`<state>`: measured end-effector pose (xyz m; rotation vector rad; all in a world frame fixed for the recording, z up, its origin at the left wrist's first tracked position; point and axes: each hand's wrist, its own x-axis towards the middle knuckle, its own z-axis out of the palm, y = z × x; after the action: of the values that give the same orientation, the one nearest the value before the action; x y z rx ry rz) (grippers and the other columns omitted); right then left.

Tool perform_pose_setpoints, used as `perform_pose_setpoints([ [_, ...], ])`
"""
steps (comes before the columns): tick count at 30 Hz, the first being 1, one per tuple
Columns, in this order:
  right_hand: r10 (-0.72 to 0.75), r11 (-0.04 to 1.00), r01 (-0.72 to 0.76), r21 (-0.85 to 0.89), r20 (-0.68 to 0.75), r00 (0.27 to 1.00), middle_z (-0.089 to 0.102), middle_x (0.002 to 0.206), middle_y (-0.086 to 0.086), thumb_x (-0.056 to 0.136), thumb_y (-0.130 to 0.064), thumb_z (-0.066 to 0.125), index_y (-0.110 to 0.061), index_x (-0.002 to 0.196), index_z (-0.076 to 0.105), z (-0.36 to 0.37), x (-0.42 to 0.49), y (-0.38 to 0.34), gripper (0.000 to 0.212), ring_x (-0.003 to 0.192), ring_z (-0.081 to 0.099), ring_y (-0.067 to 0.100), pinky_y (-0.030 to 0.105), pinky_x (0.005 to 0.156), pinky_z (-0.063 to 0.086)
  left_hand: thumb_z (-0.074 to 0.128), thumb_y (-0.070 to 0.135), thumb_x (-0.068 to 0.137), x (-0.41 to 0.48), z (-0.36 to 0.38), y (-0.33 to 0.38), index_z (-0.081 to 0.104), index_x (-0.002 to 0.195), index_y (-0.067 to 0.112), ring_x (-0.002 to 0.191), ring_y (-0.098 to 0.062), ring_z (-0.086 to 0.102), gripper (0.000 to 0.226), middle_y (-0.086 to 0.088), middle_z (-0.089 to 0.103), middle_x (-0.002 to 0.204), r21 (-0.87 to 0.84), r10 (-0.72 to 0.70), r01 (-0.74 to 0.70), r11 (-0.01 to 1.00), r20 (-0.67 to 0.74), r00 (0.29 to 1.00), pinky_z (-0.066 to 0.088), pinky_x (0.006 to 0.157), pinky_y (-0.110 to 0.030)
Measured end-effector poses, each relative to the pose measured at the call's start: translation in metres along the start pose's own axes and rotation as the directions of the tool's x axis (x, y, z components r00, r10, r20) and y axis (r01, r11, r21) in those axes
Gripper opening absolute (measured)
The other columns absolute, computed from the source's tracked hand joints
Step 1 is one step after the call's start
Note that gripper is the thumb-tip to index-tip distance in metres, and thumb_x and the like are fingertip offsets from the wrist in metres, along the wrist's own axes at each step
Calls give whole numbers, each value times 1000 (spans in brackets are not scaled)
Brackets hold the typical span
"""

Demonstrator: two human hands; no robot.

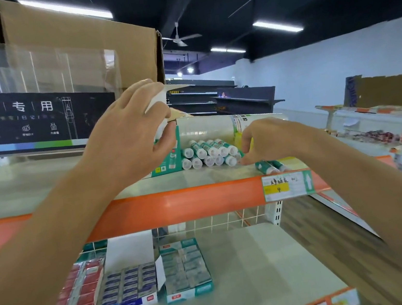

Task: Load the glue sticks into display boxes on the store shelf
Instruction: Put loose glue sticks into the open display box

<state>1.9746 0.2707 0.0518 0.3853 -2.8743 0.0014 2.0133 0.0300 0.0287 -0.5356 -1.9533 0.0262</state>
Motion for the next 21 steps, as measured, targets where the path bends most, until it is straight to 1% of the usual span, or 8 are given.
perform_pose_setpoints([
  [3,6,999,-6,-54,0,1000,70,104,11,82,-36,70,-10,97,73,-1,1,-1,31,99,64,26,18,54,33,40,30,91,0,2,-1,65,94,4,128,-27,40,36,-14,51,128,2,3,-3,1000,-12,1000,41,95,-37],
  [5,22,997,-20,-73,28,999,71,99,10,83,-38,69,-10,99,73,-3,1,-2,33,98,66,24,18,54,34,40,29,92,0,4,-2,65,94,3,128,-27,41,36,-14,51,128,-5,4,-5,1000,-23,1000,40,97,-36],
  [8,45,996,-37,-79,104,994,75,80,5,83,-38,67,-9,99,73,-6,1,-5,33,77,69,18,18,51,37,41,28,92,0,5,-3,65,94,3,127,-28,41,35,-15,51,128,-12,5,-6,1000,-30,1000,41,96,-37],
  [10,62,995,-52,-83,134,989,75,75,4,82,-38,67,-9,99,73,-6,3,-7,34,58,61,14,18,50,39,41,28,91,0,5,-3,65,94,3,128,-27,41,35,-14,51,128,-8,4,-4,1000,-28,1000,41,96,-37],
  [13,82,991,-67,-116,129,988,67,55,0,80,-38,69,-9,97,71,-2,8,-8,34,45,55,12,18,49,39,42,28,91,-1,5,-2,65,94,3,128,-27,40,34,-14,51,129,-11,-2,1,1000,-25,1000,42,95,-38],
  [17,96,994,-85,-62,197,976,64,47,1,79,-38,69,-9,71,63,3,15,-7,30,39,59,14,23,57,55,42,28,91,0,5,-2,65,93,3,128,-27,40,34,-14,51,129,-10,2,-2,1000,-27,1000,42,95,-39],
  [18,95,995,-89,-36,203,975,65,48,2,79,-35,69,-7,73,65,4,16,-8,29,40,60,14,25,59,58,42,28,91,0,5,-2,65,93,3,128,-27,41,34,-15,51,128,-10,4,-5,1000,-28,1000,42,95,-38],
  [21,63,996,-72,56,147,987,66,50,0,84,-29,64,-7,98,69,1,16,-14,27,45,61,15,22,57,56,42,27,91,-1,6,-4,65,93,3,128,-27,41,34,-15,51,128,-7,12,-12,1000,-32,999,42,95,-38],
])
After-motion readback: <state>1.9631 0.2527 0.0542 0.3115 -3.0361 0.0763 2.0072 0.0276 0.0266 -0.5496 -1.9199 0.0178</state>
